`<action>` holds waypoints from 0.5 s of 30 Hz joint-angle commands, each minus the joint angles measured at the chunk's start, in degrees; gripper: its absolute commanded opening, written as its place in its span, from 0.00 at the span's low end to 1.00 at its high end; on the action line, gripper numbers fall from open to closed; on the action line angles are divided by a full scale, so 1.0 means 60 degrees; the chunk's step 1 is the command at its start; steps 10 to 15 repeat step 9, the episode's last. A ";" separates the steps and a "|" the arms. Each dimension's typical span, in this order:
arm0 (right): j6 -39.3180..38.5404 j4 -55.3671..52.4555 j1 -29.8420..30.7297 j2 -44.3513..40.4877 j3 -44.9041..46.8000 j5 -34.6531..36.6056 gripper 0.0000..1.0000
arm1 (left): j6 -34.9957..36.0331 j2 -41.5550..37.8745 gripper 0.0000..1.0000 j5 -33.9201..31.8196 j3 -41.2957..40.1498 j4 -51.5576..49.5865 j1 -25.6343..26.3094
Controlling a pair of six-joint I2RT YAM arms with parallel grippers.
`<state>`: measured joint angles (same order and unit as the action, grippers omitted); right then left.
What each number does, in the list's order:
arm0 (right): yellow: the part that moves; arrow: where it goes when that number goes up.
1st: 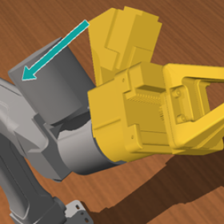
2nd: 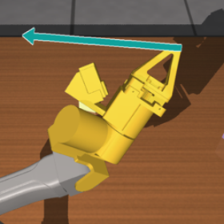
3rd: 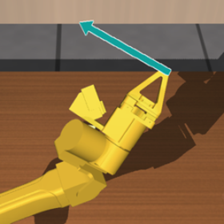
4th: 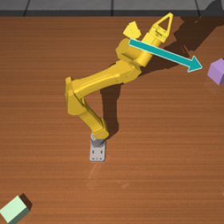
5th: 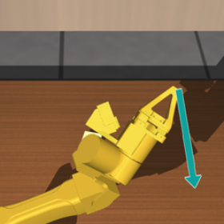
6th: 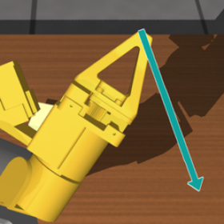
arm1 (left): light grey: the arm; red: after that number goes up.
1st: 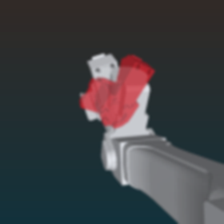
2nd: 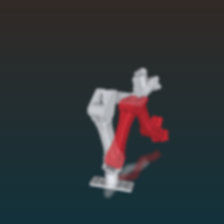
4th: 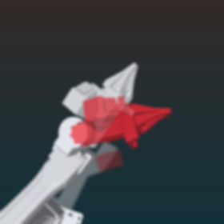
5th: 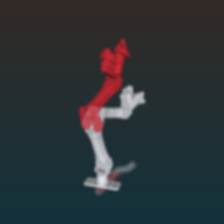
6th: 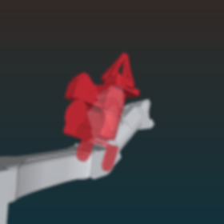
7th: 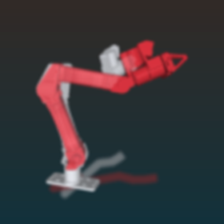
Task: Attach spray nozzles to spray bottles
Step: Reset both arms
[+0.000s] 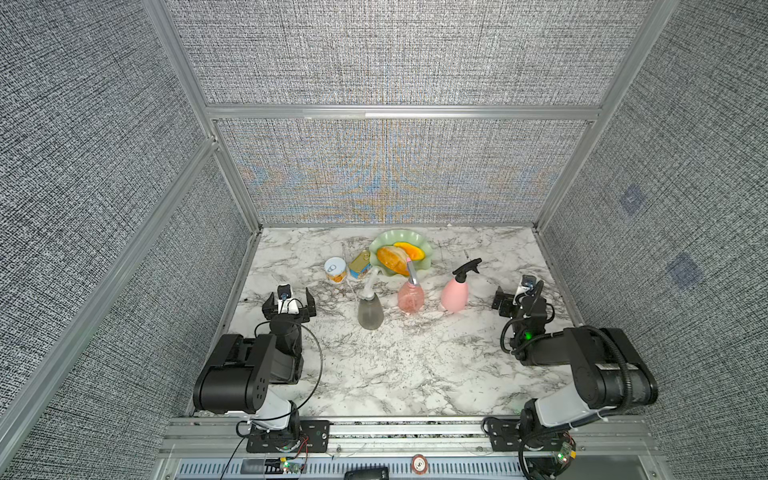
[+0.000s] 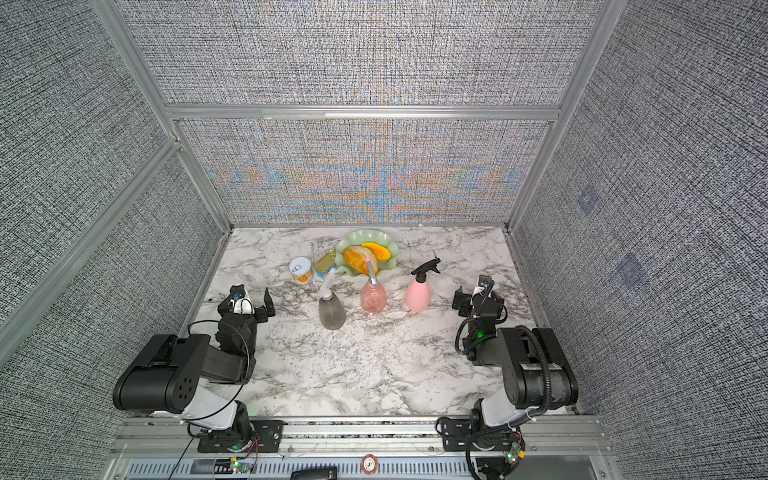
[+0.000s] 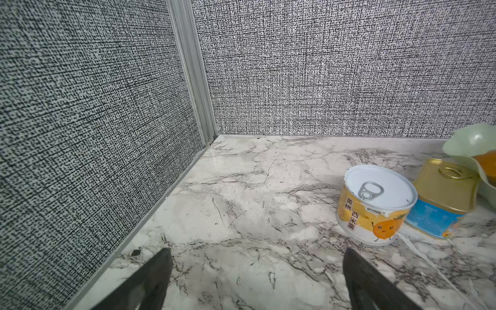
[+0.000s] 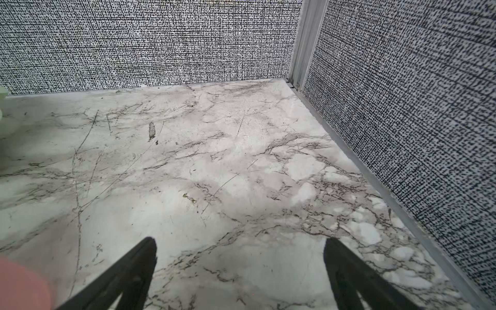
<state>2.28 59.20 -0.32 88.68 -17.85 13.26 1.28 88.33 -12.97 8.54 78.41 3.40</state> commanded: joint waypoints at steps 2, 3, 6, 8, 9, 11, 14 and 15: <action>0.0039 0.0058 0.0024 0.0027 -0.0081 0.0018 0.99 | -0.0051 -0.0001 0.99 0.0084 0.0024 0.0294 -0.0008; 0.0033 0.0032 0.0024 0.0056 -0.0107 0.0026 0.99 | -0.0052 0.0003 0.99 0.0082 0.0013 0.0296 0.0003; 0.0081 -0.0023 0.0009 0.0058 -0.0130 0.0010 0.99 | -0.0052 0.0004 0.99 0.0082 0.0018 0.0301 -0.0010; 0.0088 0.0028 0.0009 0.0028 -0.0089 -0.0009 0.99 | -0.0052 -0.0001 0.99 0.0082 0.0025 0.0293 -0.0001; 0.0057 0.0072 0.0009 -0.0004 -0.0038 0.0013 0.99 | -0.0050 0.0006 0.99 0.0082 0.0021 0.0301 -0.0007; 0.0057 0.0072 0.0009 -0.0004 -0.0038 0.0013 0.99 | -0.0050 0.0006 0.99 0.0082 0.0021 0.0301 -0.0007; 0.0057 0.0072 0.0009 -0.0004 -0.0038 0.0013 0.99 | -0.0050 0.0006 0.99 0.0082 0.0021 0.0301 -0.0007; 0.0057 0.0072 0.0009 -0.0004 -0.0038 0.0013 0.99 | -0.0050 0.0006 0.99 0.0082 0.0021 0.0301 -0.0007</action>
